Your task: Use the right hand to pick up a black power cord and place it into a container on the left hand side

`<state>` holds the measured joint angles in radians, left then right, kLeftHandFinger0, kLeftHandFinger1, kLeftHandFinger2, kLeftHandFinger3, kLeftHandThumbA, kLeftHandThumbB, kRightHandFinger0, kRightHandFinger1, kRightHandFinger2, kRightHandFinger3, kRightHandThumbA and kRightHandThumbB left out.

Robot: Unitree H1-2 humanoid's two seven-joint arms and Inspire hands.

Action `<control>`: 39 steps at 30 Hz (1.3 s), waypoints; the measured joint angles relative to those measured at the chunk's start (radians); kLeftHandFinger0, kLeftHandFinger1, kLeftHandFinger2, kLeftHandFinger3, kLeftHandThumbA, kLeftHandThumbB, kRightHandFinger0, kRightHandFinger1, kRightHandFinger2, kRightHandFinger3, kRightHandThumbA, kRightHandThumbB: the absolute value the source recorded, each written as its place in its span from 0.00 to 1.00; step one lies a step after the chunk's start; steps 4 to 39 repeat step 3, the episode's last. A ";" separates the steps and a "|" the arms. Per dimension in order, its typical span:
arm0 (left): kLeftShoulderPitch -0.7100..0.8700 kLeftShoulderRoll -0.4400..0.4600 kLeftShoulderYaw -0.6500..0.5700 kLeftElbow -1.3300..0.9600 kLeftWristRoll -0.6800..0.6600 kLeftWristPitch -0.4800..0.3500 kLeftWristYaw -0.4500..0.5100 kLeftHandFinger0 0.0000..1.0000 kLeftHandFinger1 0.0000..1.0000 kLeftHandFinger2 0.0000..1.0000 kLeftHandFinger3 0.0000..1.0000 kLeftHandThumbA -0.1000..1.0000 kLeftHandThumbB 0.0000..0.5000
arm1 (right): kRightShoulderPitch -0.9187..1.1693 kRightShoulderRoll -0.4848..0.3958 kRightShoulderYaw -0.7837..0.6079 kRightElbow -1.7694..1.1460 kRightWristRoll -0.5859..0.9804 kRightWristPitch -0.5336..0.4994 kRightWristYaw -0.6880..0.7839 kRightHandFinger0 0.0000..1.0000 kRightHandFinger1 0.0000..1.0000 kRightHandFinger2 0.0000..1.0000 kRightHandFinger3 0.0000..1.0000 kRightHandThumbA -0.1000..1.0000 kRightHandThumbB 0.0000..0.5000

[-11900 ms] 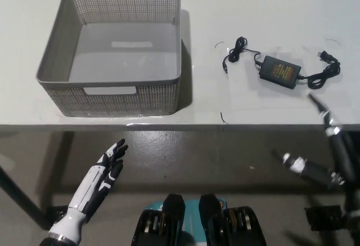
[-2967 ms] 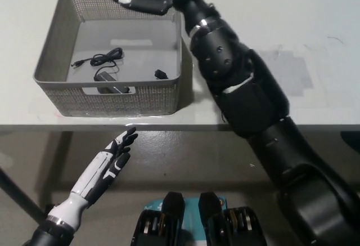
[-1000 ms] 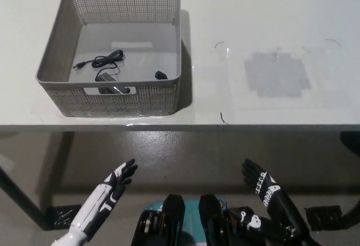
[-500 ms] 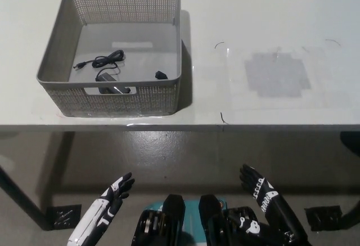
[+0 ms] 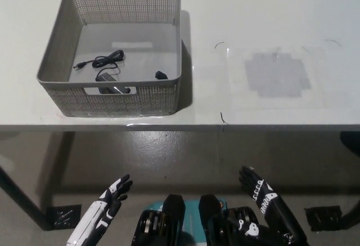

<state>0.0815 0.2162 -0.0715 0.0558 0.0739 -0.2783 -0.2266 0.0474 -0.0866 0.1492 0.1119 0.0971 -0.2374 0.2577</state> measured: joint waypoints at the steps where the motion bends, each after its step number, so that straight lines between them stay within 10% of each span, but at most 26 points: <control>1: 0.002 -0.001 0.000 0.000 0.000 0.000 0.000 1.00 1.00 1.00 1.00 0.99 0.66 | 0.001 0.000 0.000 0.000 0.000 0.000 0.000 1.00 1.00 1.00 1.00 1.00 0.57; 39: 0.004 -0.003 0.000 0.000 0.001 0.000 0.001 1.00 1.00 1.00 1.00 0.99 0.66 | 0.002 0.000 0.000 0.000 0.000 0.000 0.000 1.00 1.00 1.00 1.00 1.00 0.58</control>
